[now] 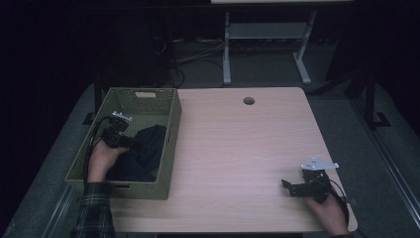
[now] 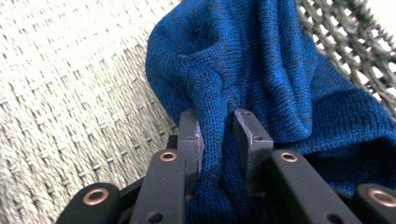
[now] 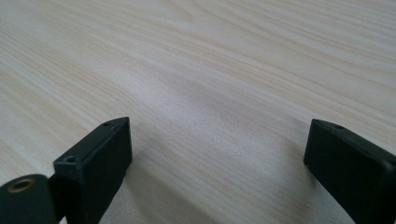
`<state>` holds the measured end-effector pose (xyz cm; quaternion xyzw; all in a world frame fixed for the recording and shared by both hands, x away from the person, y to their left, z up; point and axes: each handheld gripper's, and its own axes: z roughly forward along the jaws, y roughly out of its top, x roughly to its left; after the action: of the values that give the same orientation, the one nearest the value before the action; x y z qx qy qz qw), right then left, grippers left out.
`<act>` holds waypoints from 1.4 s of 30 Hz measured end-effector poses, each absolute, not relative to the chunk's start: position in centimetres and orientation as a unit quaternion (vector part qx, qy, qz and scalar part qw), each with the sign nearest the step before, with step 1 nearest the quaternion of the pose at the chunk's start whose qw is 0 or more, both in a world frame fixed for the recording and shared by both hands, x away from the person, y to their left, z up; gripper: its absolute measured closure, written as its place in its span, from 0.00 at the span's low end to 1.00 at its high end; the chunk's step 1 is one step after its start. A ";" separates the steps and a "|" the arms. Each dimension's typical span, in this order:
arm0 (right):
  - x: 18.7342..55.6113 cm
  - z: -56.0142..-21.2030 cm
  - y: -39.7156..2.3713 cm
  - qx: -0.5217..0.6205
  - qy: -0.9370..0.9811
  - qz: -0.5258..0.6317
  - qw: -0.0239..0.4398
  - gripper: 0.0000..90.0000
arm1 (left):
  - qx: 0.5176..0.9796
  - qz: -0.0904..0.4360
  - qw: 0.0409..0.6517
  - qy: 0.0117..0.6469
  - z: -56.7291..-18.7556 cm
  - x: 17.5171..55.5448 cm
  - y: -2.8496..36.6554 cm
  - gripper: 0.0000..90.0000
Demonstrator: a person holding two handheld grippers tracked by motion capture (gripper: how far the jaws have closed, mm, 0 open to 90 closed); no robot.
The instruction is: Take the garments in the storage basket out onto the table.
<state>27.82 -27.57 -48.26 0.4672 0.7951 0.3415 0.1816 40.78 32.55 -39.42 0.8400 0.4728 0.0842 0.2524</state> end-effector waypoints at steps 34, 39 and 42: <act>27.8 -48.3 -27.6 0.467 0.795 0.341 0.182 0.08 | 0.796 0.159 0.376 0.446 -33.5 37.6 34.2 0.83; 27.8 -48.3 -27.6 0.467 0.795 0.342 0.181 0.08 | 0.792 0.164 0.389 0.440 -32.7 37.1 34.3 0.83; 27.8 -48.3 -27.6 0.467 0.795 0.342 0.181 0.08 | 0.788 0.168 0.396 0.440 -32.4 37.0 34.3 0.83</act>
<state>27.82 -27.58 -48.26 0.4669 0.7952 0.3418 0.1809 37.02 34.30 -32.45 0.7882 0.4403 0.1676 0.3960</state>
